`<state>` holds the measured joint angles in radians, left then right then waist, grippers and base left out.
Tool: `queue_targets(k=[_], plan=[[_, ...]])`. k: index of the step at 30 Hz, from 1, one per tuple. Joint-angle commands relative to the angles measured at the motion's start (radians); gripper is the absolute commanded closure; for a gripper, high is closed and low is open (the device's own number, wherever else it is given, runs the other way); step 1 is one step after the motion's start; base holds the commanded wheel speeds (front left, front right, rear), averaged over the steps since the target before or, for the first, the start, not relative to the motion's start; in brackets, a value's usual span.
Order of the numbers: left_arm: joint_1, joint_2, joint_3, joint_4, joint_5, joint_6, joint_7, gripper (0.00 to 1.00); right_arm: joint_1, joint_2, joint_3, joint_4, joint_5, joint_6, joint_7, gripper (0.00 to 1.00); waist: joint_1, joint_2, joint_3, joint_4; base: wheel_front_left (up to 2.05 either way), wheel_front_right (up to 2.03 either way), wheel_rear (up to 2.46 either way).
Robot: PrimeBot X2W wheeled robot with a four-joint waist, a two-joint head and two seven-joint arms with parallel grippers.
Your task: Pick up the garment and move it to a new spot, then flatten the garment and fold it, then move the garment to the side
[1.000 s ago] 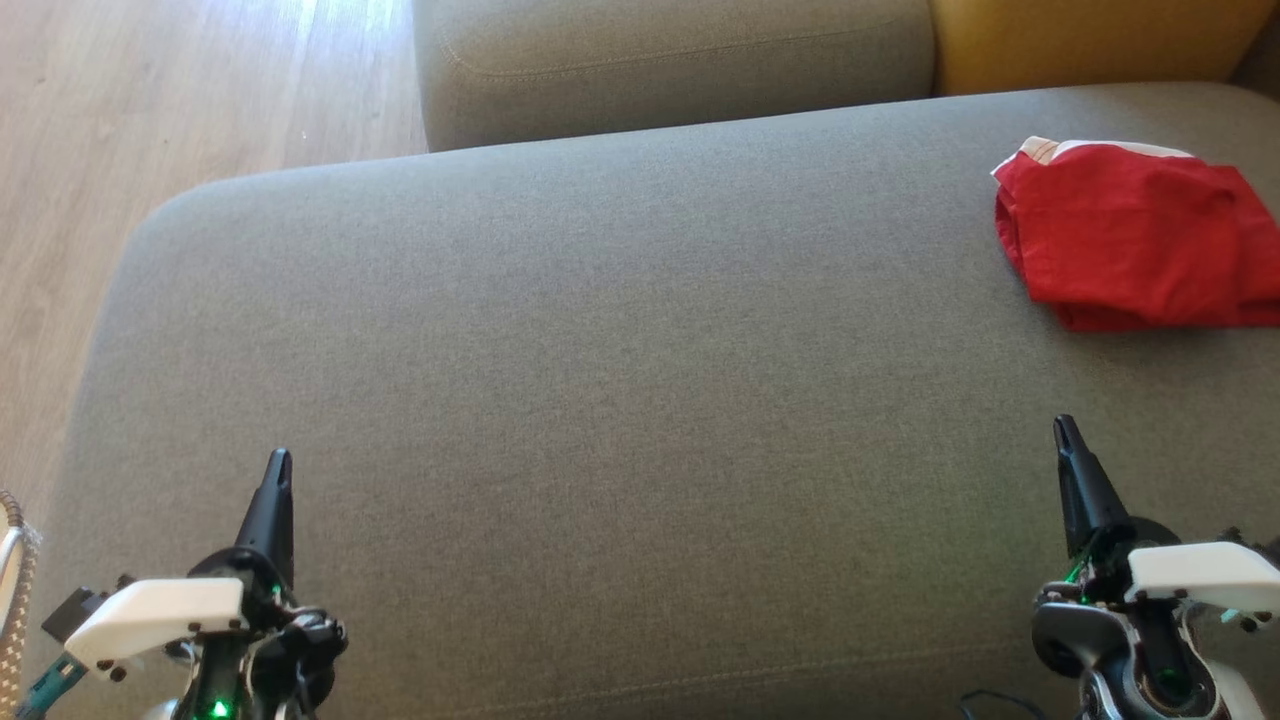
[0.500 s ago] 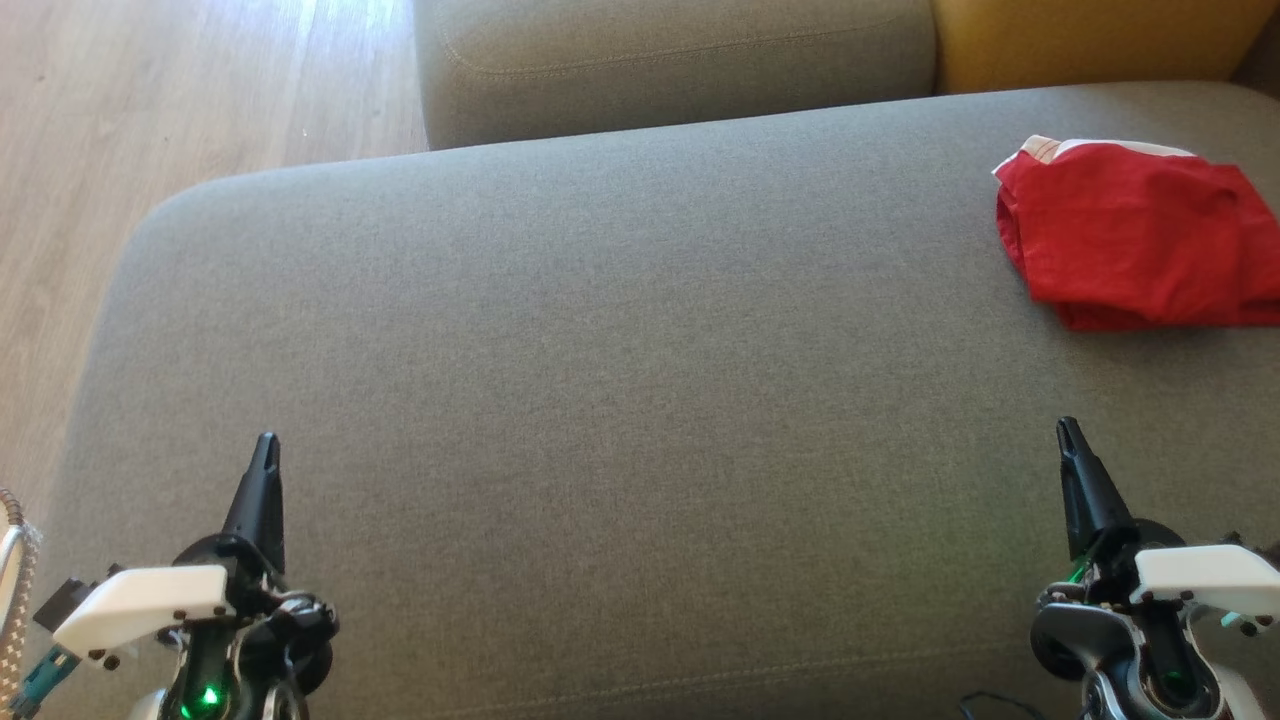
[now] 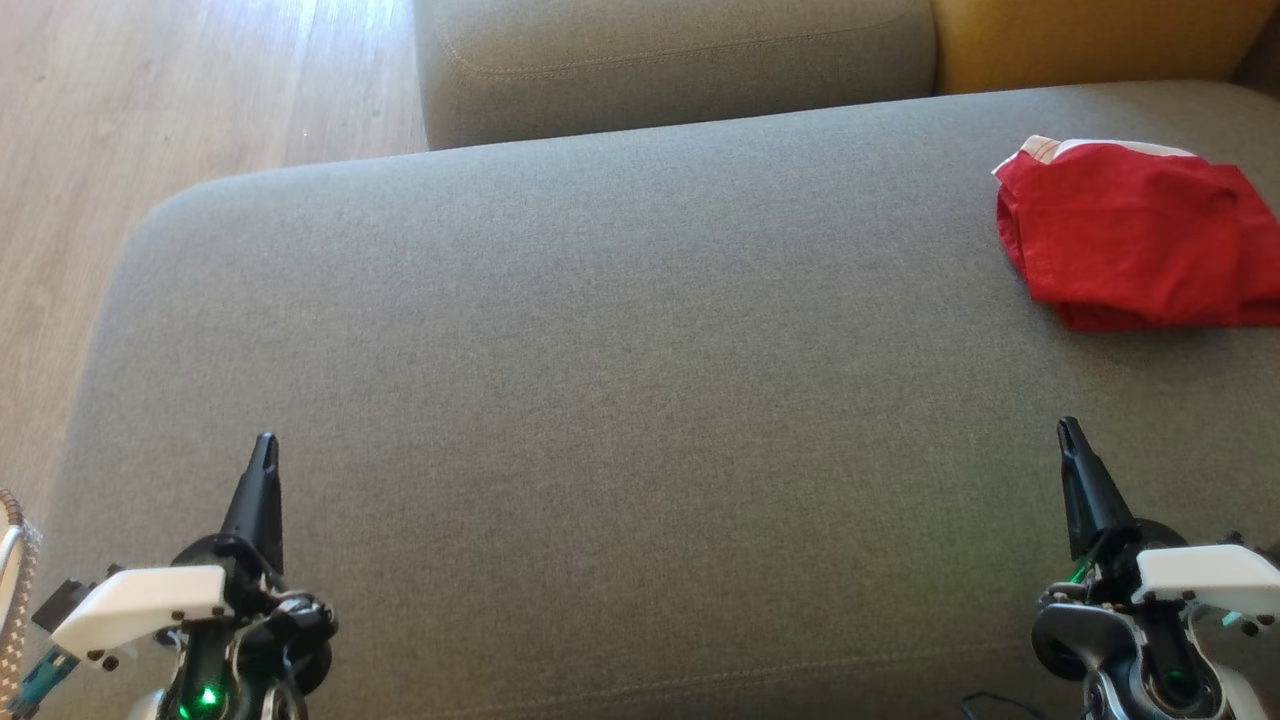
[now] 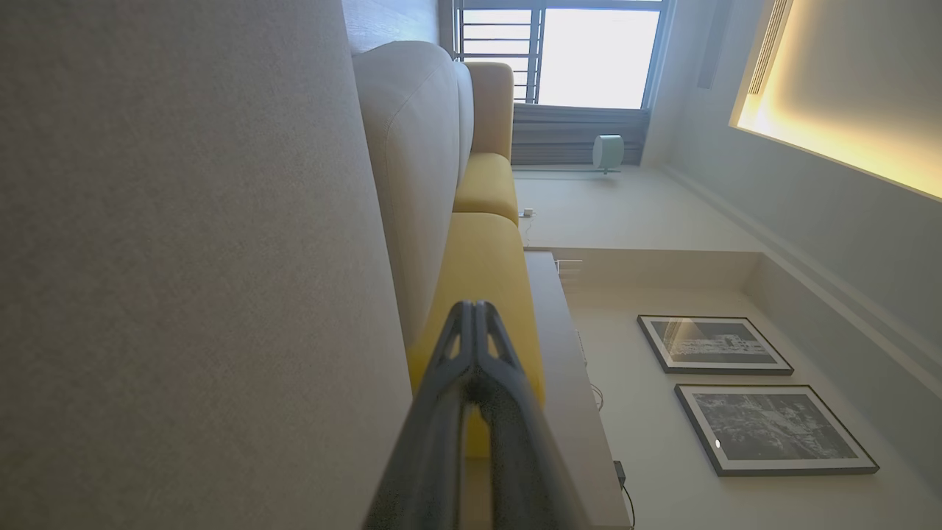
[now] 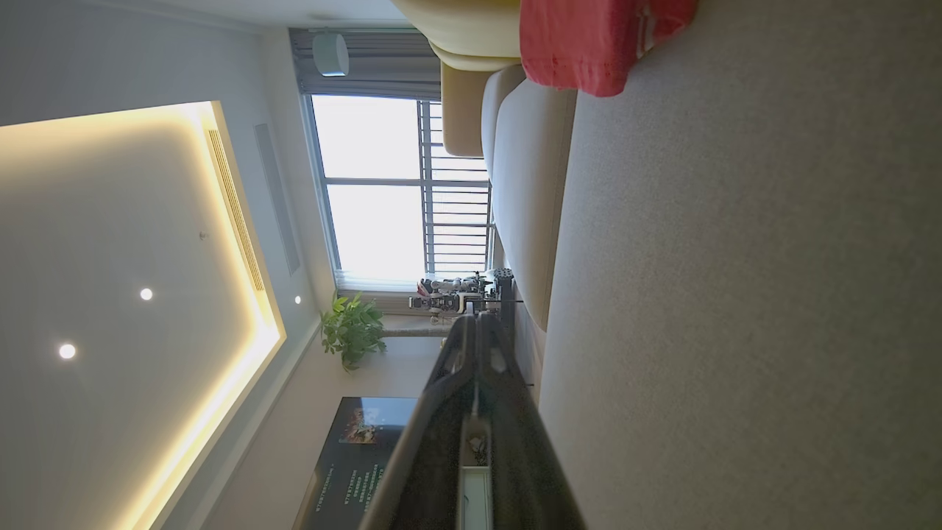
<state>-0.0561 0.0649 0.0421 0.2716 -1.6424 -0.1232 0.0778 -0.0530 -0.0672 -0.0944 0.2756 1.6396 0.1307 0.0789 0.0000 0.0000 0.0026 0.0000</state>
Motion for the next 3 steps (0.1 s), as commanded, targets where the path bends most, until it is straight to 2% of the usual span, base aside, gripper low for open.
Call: queue_targets(k=[1,3], plan=[[-0.05,0.013,0.034,-0.027,0.002,-0.007,0.005,1.0,-0.053,-0.009,0.016,-0.032,-0.001,0.0,0.006,1.0,0.0,0.0,0.0,0.0,0.0,0.0,0.0],[-0.05,0.012,0.035,-0.027,0.003,-0.007,0.006,1.0,-0.054,-0.009,0.016,-0.032,-0.002,0.0,0.006,1.0,0.0,0.0,0.0,0.0,0.0,0.0,0.0]])
